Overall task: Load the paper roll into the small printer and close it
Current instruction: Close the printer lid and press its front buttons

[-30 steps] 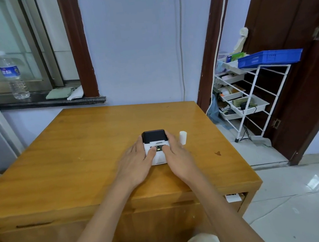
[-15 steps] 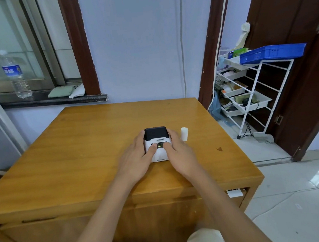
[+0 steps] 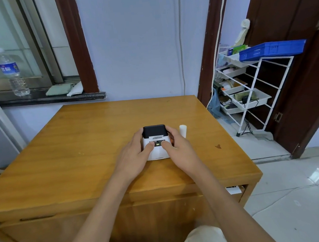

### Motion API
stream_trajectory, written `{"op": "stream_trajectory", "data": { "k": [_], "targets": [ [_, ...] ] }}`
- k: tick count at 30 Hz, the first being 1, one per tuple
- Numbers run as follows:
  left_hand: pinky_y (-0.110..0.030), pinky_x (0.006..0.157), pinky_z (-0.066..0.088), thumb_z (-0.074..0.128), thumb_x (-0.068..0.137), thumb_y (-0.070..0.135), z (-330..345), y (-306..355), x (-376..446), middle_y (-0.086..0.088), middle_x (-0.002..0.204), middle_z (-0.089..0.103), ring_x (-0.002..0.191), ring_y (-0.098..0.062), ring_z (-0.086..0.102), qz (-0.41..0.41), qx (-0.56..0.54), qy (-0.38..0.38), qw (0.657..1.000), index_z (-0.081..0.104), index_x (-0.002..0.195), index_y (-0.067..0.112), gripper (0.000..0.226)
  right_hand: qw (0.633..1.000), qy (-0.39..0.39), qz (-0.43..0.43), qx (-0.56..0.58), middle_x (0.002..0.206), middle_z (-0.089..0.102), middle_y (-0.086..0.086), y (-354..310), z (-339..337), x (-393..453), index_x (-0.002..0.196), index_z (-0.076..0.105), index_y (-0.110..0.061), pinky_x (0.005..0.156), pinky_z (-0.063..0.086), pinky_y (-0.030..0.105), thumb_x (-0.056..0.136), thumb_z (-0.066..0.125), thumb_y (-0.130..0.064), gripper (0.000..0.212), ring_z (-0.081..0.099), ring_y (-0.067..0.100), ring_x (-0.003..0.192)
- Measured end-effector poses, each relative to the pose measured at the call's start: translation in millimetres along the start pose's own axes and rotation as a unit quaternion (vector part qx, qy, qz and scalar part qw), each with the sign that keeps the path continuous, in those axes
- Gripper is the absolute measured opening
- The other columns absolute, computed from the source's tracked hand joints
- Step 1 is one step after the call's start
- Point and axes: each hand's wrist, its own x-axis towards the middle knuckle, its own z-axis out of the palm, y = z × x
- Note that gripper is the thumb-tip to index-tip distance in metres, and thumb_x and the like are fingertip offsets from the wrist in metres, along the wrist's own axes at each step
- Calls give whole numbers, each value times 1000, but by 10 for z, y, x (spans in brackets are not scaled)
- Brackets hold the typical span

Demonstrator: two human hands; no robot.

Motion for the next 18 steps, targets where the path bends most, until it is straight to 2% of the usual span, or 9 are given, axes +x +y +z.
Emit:
{"op": "stream_trajectory", "data": {
  "k": [10, 18],
  "targets": [
    [-46, 106, 46, 45, 101, 54, -3, 6, -5, 6, 149, 58, 132, -22, 55, -2, -9, 1, 1000, 27, 162, 33, 67, 1000, 16, 6, 2, 148, 63, -12, 26, 2, 23, 161, 42, -30, 114, 52, 42, 99, 60, -38, 65, 58, 7, 138],
    [-43, 108, 44, 47, 100, 53, -5, -15, 11, 6, 150, 56, 139, -18, 50, -8, -30, 3, 1000, 29, 160, 36, 66, 1000, 22, 4, 4, 144, 66, -13, 26, -3, 25, 159, 45, -32, 111, 54, 41, 96, 61, -38, 65, 61, 6, 134]
  ]
}}
